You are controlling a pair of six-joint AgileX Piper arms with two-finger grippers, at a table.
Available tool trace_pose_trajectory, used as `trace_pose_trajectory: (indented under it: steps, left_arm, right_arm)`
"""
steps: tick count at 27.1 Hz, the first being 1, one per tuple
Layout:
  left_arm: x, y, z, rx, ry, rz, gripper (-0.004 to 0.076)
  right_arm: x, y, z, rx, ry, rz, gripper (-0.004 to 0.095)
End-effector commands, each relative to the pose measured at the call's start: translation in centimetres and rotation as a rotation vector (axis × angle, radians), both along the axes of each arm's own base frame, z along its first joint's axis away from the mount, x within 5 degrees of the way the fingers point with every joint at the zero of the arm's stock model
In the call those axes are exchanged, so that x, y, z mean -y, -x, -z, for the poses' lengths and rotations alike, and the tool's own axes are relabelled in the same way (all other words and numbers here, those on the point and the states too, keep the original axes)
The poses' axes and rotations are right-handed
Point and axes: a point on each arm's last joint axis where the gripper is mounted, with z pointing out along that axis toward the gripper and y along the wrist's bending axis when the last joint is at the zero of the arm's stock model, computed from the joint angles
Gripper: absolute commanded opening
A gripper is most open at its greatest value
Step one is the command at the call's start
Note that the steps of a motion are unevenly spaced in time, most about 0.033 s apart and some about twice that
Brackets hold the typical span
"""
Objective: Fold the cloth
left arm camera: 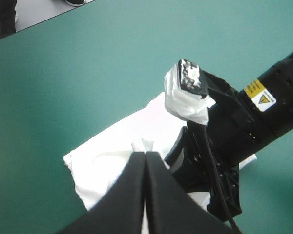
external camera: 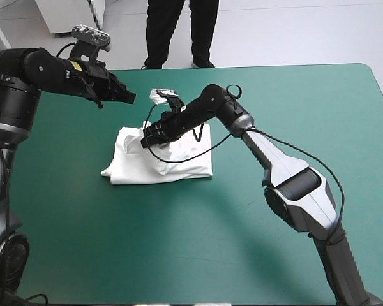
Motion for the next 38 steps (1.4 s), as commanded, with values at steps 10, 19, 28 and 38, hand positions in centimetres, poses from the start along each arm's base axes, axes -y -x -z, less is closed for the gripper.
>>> trace_pose_trajectory:
  steps: [10, 19, 28, 38]
  left_arm:
    - [-0.7, 3.4, -3.1, 0.074, 0.028, 0.001, -0.0009]
    - [-1.1, 5.5, -4.7, 0.132, 0.034, 0.004, -0.0008]
    - [-1.1, 5.6, -4.8, 0.134, 0.036, 0.003, 0.0202]
    - [-1.1, 5.6, -4.8, 0.133, 0.036, 0.002, 0.0395]
  right_arm:
    - [4.2, 0.0, -9.5, 0.173, -0.029, 0.089, 0.0550]
    - [11.5, -3.0, -10.1, 0.137, 0.060, 0.322, 0.0550]
    - [12.3, -2.7, -5.3, 0.023, 0.197, 0.284, 0.0551]
    - [12.8, -2.3, -1.2, -0.078, 0.278, 0.255, 0.0551]
